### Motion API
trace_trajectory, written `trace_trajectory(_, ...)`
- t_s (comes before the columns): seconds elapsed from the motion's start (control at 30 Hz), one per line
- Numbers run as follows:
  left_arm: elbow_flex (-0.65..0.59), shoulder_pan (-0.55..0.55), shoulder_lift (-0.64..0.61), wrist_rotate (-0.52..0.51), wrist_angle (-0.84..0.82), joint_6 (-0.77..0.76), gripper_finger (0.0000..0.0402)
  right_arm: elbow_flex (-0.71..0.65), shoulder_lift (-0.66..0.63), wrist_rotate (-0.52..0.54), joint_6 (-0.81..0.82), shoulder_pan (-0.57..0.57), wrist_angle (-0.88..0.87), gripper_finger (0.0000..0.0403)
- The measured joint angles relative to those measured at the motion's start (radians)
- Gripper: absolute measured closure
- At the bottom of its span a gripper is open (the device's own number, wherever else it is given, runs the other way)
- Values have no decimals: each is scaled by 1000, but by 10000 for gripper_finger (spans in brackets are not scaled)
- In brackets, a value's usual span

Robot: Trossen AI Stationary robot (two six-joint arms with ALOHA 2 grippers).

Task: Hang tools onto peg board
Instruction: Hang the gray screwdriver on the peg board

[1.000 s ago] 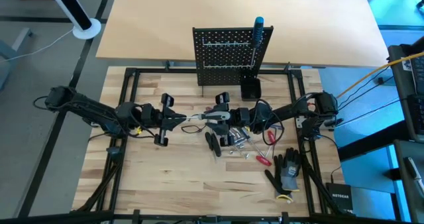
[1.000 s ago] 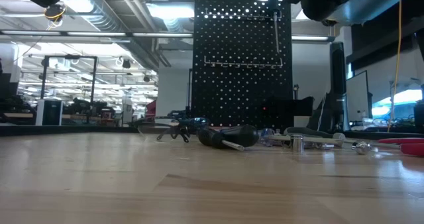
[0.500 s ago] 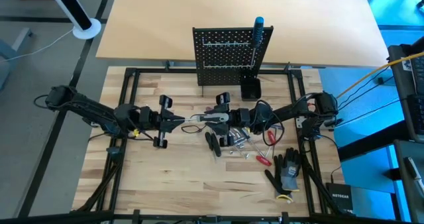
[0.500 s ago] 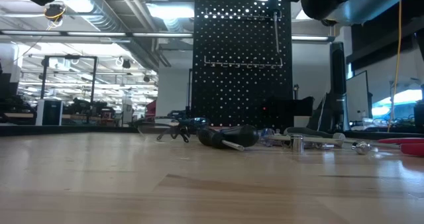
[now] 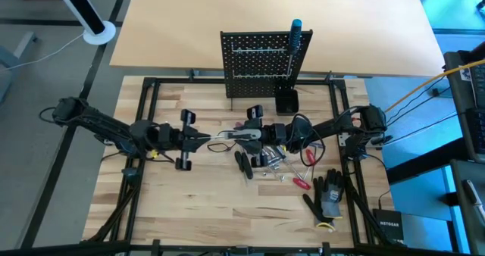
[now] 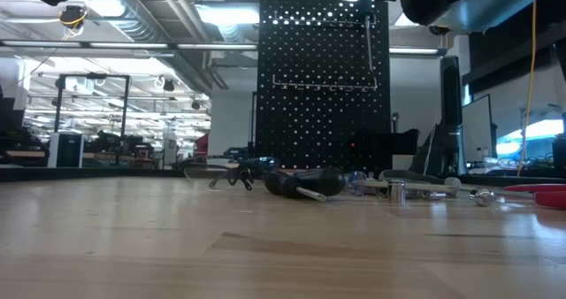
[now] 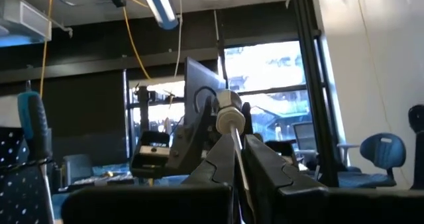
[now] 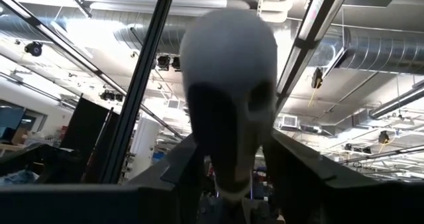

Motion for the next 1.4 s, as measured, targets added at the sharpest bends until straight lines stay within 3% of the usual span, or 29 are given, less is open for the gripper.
trace_trajectory(0.2,0,1,0,-4,-5,1,398,0,0,4,-4,0,0,316)
trace_trajectory(0.47,0,2,-1,-4,-19,19,389,0,0,19,-3,0,0,316)
trace_trajectory(0.73,0,2,0,-3,-20,10,342,0,0,36,-2,0,-3,315)
trace_trajectory(0.97,0,25,-1,-4,-58,-48,276,-1,-43,61,3,0,-34,313)
trace_trajectory(1.17,1,54,-19,-13,-173,-50,232,-1,-114,151,-53,0,-168,311)
trace_trajectory(1.4,1,82,-143,-183,-418,-2,214,-1,-282,341,-122,0,-450,310)
